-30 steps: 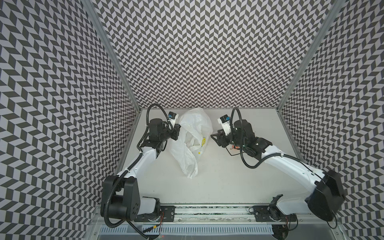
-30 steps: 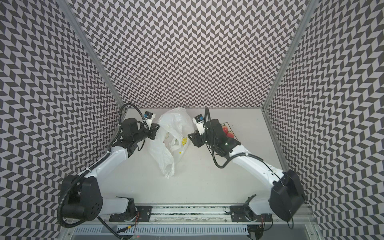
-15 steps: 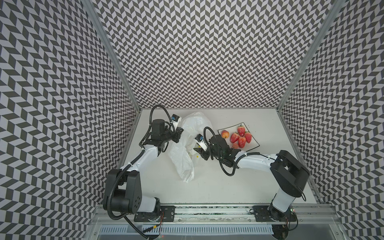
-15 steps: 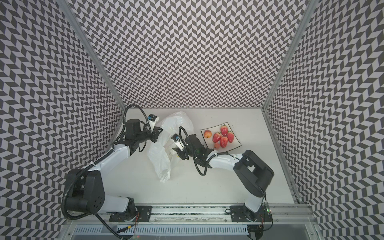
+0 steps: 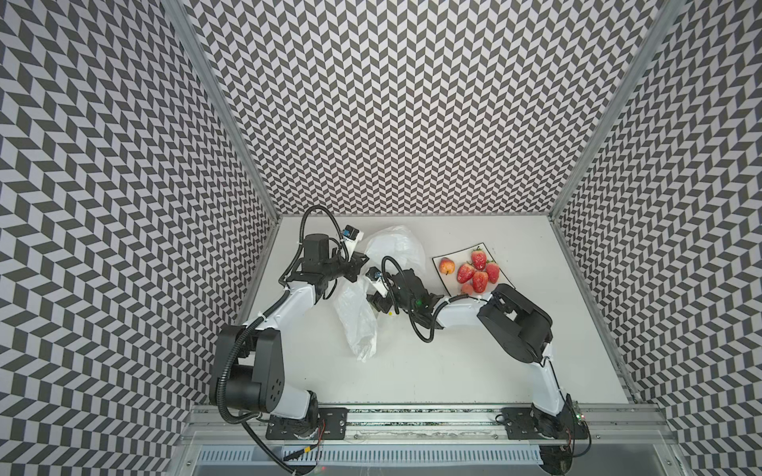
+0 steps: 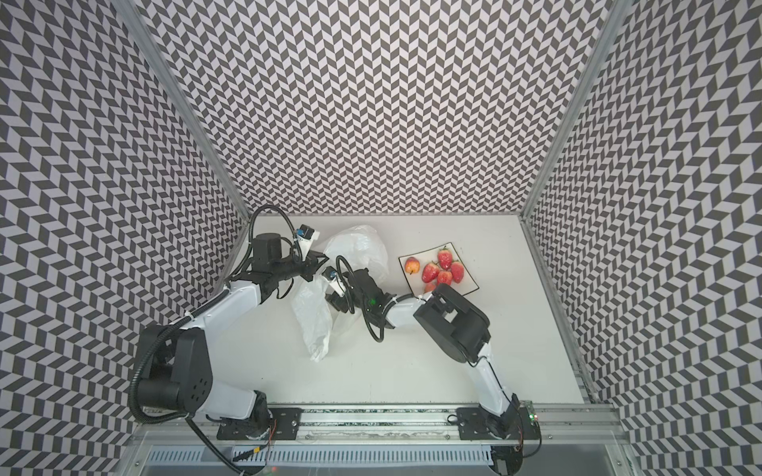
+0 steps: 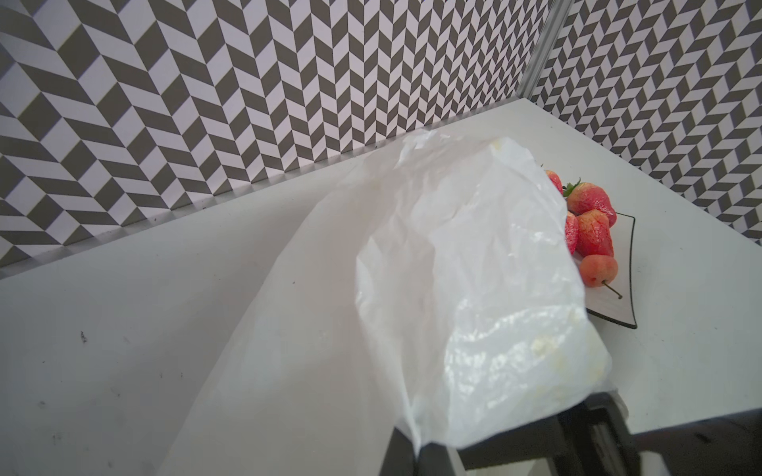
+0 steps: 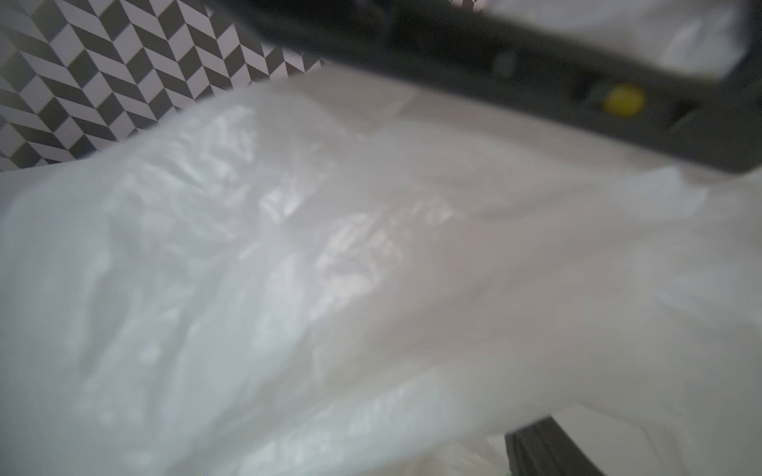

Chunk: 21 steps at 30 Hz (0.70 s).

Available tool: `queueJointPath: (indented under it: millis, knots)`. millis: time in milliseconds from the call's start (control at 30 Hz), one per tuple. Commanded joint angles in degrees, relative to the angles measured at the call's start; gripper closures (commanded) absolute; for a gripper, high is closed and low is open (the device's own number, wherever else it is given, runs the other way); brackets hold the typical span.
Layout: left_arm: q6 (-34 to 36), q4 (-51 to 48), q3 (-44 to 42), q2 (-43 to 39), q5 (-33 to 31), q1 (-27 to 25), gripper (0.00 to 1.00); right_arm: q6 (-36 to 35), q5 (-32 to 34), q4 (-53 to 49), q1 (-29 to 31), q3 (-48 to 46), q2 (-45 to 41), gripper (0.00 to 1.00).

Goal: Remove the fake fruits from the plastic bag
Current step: 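Reach the right gripper deep into the bag toward the small pear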

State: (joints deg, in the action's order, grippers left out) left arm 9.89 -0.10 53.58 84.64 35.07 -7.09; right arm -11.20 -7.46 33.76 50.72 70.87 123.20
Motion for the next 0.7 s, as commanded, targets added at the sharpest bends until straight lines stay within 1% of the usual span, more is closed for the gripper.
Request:
queueJointPath:
  millis: [0, 33, 100, 267, 367, 433, 533, 600, 667]
  knots:
    - [-2.8, 1.9, 1.0, 0.1, 2.8, -0.1, 1.00, 4.5, 0.2, 5.5, 0.5, 4.7, 3.8, 0.33]
    - [-3.5, 2.6, 0.9, 0.2, 3.1, -0.3, 1.00, 5.5, -0.3, 6.1, 0.7, 5.6, 5.0, 0.32]
    - [-4.6, 3.4, 0.7, 0.4, 3.3, -0.5, 1.00, 6.7, 2.1, 6.3, 1.4, 7.7, 6.8, 0.30]
    - [-9.6, 6.8, -1.1, 0.7, 4.8, -0.8, 1.00, 12.9, 7.3, 1.0, 2.4, 16.4, 13.4, 0.29]
    - [-11.8, 8.1, -2.2, 0.8, 5.2, -1.1, 1.00, 16.3, 13.4, -2.3, 2.6, 21.8, 17.8, 0.29]
    - [-12.5, 8.2, -2.7, 0.8, 5.2, -1.4, 1.00, 17.8, 16.5, -7.1, 2.6, 27.1, 20.5, 0.31]
    - [-13.5, 8.6, -2.9, 0.8, 5.1, -1.7, 1.00, 18.3, 16.9, -9.5, 2.6, 31.6, 22.7, 0.34]
    - [-14.1, 8.8, -2.9, 0.8, 4.9, -1.8, 1.00, 18.8, 16.6, -14.7, 2.5, 37.0, 25.2, 0.39]
    - [-14.5, 9.0, -2.9, 0.9, 4.6, -1.8, 1.00, 18.6, 16.5, -18.6, 2.5, 41.0, 27.2, 0.48]
